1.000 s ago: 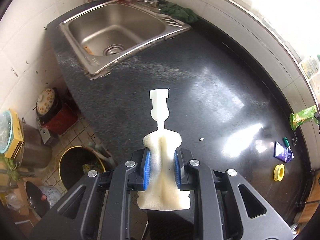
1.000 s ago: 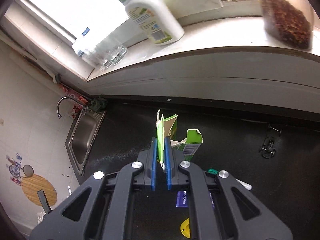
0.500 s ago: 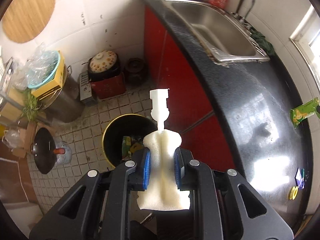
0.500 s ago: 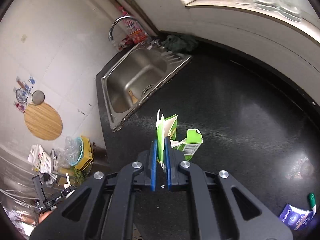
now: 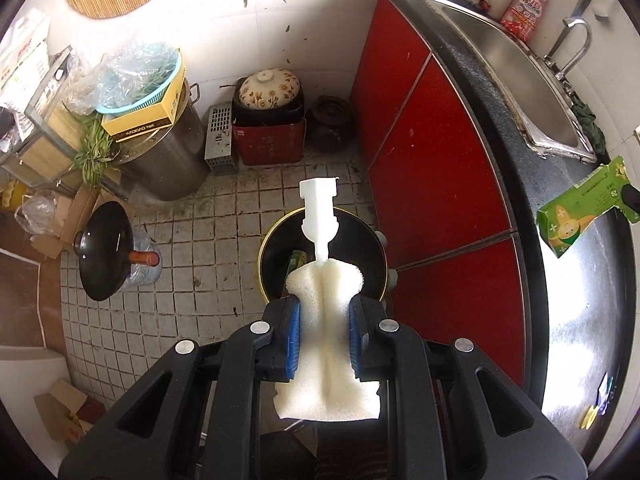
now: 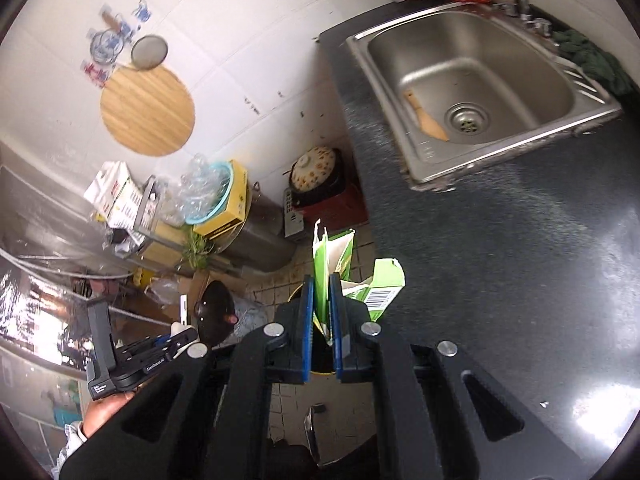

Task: Collect trash
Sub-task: 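Carry the bottle in left tool and carton in right tool over the bin, then open left tool to drop the bottle while right tool releases the carton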

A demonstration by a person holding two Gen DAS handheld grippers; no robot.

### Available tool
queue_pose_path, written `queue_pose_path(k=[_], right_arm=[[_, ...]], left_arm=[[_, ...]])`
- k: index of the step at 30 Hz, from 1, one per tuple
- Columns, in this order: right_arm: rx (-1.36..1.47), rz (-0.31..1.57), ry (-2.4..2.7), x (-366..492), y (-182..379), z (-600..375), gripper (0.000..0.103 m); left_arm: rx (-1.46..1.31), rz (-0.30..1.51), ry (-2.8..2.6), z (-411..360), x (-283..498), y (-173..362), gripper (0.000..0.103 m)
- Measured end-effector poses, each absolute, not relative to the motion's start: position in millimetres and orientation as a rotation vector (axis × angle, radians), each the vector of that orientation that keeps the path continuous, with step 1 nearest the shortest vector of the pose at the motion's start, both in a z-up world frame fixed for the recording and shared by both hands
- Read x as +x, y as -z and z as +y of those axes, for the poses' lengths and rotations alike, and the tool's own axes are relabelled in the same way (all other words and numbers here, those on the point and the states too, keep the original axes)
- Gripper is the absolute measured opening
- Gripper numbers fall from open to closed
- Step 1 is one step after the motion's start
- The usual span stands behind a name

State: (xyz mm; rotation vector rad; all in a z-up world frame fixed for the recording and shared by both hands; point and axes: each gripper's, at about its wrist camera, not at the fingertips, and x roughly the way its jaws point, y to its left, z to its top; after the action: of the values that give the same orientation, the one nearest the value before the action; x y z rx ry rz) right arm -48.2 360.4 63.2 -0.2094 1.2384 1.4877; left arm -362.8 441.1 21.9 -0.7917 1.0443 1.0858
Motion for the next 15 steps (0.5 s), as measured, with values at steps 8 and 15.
queue_pose_path(k=[8,15], right_arm=[[-0.35,1.329,-1.57,-110.2,-24.2,414.4,0.009],[-0.369,1.429,-1.614,-141.5,-9.6,438.5,0.015]], left_arm=[[-0.861,1.069,-1.081,455.8,-379.8,16.4,0.018],[-0.991,1.04,-0.981,467.3,-371.0,34.2,0.065]])
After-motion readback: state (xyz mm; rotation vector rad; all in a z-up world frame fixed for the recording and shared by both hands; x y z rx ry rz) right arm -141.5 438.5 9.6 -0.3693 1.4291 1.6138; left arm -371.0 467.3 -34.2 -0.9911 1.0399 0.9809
